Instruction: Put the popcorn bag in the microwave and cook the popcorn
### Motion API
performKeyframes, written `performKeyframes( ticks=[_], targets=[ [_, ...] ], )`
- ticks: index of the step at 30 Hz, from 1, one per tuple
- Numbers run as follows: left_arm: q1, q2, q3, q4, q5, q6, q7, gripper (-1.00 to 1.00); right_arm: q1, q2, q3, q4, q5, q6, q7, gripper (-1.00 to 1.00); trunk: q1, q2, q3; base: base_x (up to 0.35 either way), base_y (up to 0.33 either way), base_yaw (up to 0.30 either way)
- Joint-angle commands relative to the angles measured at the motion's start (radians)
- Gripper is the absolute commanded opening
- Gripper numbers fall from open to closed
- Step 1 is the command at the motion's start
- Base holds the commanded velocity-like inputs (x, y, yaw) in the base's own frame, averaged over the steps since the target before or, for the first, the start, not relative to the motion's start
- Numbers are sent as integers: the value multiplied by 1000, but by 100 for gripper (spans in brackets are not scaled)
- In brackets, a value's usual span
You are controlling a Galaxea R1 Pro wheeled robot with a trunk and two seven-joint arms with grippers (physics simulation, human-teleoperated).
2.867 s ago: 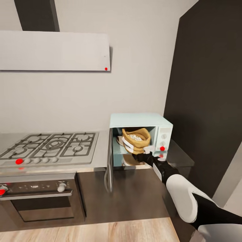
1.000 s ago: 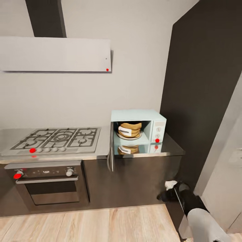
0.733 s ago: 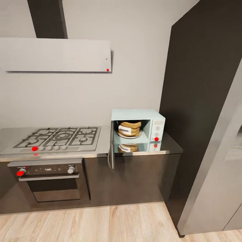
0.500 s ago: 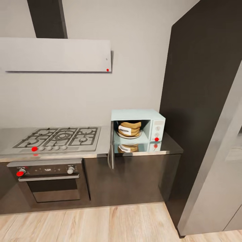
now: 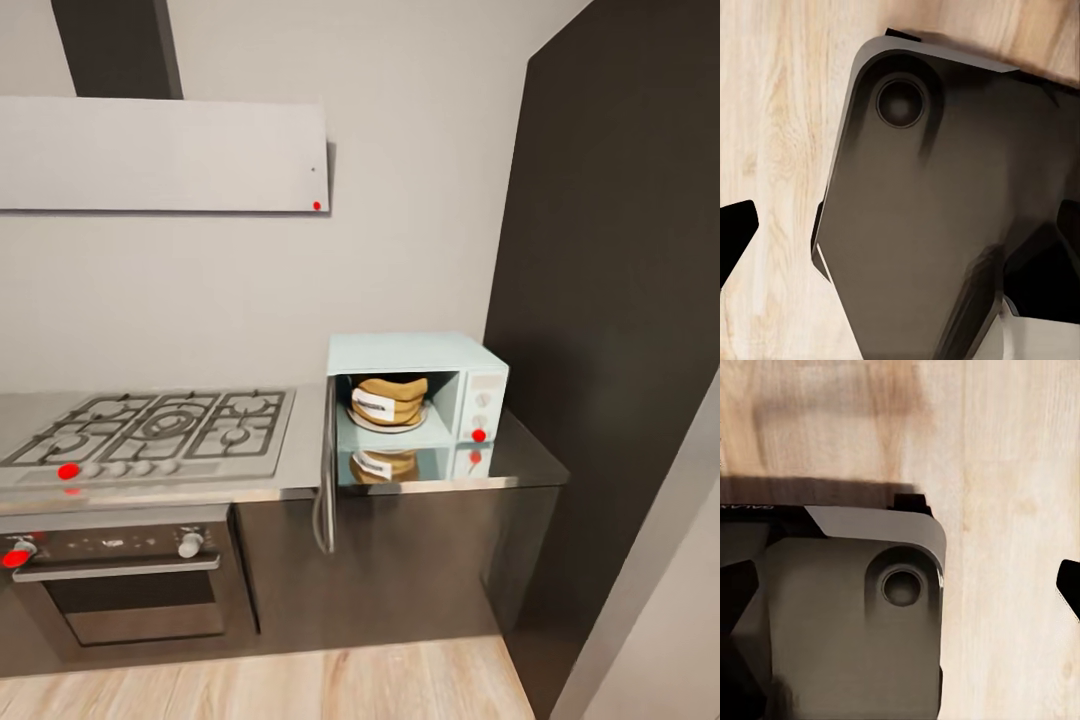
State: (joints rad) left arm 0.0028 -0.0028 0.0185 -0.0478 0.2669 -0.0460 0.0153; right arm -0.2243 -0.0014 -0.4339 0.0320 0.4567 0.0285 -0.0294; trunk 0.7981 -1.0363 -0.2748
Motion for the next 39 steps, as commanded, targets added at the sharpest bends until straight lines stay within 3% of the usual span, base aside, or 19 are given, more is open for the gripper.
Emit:
performKeyframes(
  ticks=[1, 5, 8, 9, 10, 11, 14, 15, 16, 18, 21, 23, 25, 27, 30, 31, 35, 39],
  targets=[
    [0, 0, 1, -1, 3, -2, 2, 100, -1, 0, -8, 2, 11, 2, -3, 100, 1, -1, -1, 316, 0, 0],
    [0, 1, 0, -11, 2, -2, 1, 100, -1, 0, -8, 2, 11, 2, -3, 100, 1, -1, -1, 113, 0, 0],
    [0, 20, -2, -168, 1, 7, -1, 100, -1, 0, -8, 2, 11, -2, -3, 100, 1, -1, -1, 8, 0, 0],
    [0, 28, -3, -259, 0, 18, -1, 100, -1, -1, -9, 2, 11, -3, -3, 100, 1, -1, -1, 2, 0, 0],
    [0, 36, -2, -425, -6, 69, 3, 100, -1, -1, -9, 2, 10, -5, -3, 100, 1, -1, -1, 0, 0, 0],
    [0, 40, -2, -501, -8, 103, 4, 100, -1, -2, -9, 2, 10, -6, -3, 100, 1, -1, -1, 0, 0, 0],
    [-2, 67, -2, -898, -12, 313, 5, 100, -1, -2, -9, 2, 10, -8, -3, 100, 1, -1, -1, 0, 0, 0],
    [-5, 73, -2, -980, -12, 363, 5, 100, -1, -2, -9, 2, 10, -8, -3, 100, 1, -1, -1, 0, 0, 0],
    [-20, 78, -2, -1093, -12, 437, 4, 100, -1, -1, -8, 2, 10, -8, -3, 100, 1, -1, -1, 0, 0, 0],
    [-115, 80, -1, -1243, -8, 561, 0, 100, -1, 0, -8, 2, 10, -9, -3, 100, 1, -1, -1, 0, 0, 0],
    [-340, 76, 0, -1301, 2, 664, -10, 100, -1, 0, -8, 2, 10, -9, -3, 100, 1, -1, -1, 0, 0, 0],
    [-439, 73, 0, -1309, 11, 719, -14, 100, -1, 0, -8, 2, 11, -9, -2, 100, 1, -1, -1, 0, 0, 0],
    [-560, 63, 0, -1312, 69, 752, -15, 100, -1, 0, -8, 2, 11, -10, -3, 100, 1, -1, -1, 0, 0, 0],
    [-642, 58, -1, -1313, 125, 789, -14, 100, -1, 0, -8, 2, 11, -10, -2, 100, 1, -1, -1, 0, 0, 0],
    [-702, 63, -3, -1324, 161, 886, -33, 100, -1, 0, -8, 2, 11, -10, -3, 100, 1, -1, -1, 0, 0, 0],
    [-709, 69, -6, -1330, 165, 924, -84, 100, -1, 0, -8, 2, 11, -10, -3, 100, 1, -1, -1, 0, 0, 0],
    [-714, 94, -13, -1356, 158, 967, -255, 100, -1, -1, -9, 2, 10, -10, -3, 100, 1, -1, -1, 0, 0, 0],
    [-714, 101, -16, -1354, 149, 1026, -274, 100, -1, -2, -8, 2, 10, -10, -2, 100, 1, -1, -1, 0, 0, 0]
  ],
)
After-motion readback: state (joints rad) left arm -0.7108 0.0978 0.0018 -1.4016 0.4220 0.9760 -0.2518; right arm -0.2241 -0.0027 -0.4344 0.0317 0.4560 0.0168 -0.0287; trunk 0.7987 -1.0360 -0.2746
